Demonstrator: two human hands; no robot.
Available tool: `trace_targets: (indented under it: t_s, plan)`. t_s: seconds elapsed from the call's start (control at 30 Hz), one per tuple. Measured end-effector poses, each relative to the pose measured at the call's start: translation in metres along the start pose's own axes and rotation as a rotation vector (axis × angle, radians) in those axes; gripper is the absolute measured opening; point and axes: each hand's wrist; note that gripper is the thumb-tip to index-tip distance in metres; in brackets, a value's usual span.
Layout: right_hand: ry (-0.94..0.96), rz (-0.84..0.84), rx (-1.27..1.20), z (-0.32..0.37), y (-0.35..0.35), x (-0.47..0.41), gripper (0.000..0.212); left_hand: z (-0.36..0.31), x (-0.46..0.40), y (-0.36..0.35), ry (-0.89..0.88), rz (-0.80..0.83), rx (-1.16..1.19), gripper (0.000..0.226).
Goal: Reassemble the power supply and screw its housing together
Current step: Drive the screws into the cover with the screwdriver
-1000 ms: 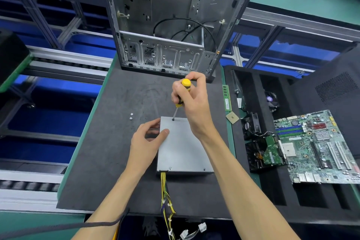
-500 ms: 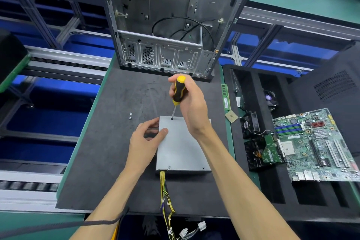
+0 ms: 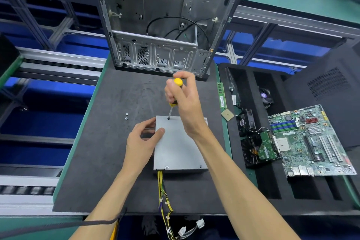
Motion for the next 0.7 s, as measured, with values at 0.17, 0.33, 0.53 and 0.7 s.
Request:
trace_targets:
  t_s: [0.17, 0.33, 0.53, 0.7]
  plan:
    - [-0.059, -0.03, -0.027, 0.004, -0.001, -0.003, 0.016, 0.002, 0.0, -0.001, 0.019, -0.006, 0.004, 0.034]
    - [-0.068, -0.054, 0.118, 0.005, -0.002, 0.0, 0.024, 0.003, -0.001, 0.0, 0.032, -0.01, -0.009, 0.037]
    - [0.002, -0.111, -0.04, 0.012, -0.003, -0.002, 0.012, -0.005, 0.0, 0.002, 0.068, 0.015, -0.086, 0.036]
    - [0.104, -0.295, -0.545, 0.039, 0.038, 0.003, 0.019, -0.032, 0.008, -0.004, -0.017, -0.059, -0.402, 0.041]
Point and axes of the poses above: each hand's wrist, its own x-axis away from the middle knuckle, its own y-axis out of the back of the hand, z = x × y, and after that the axes turned 12 degrees about z, right-handed
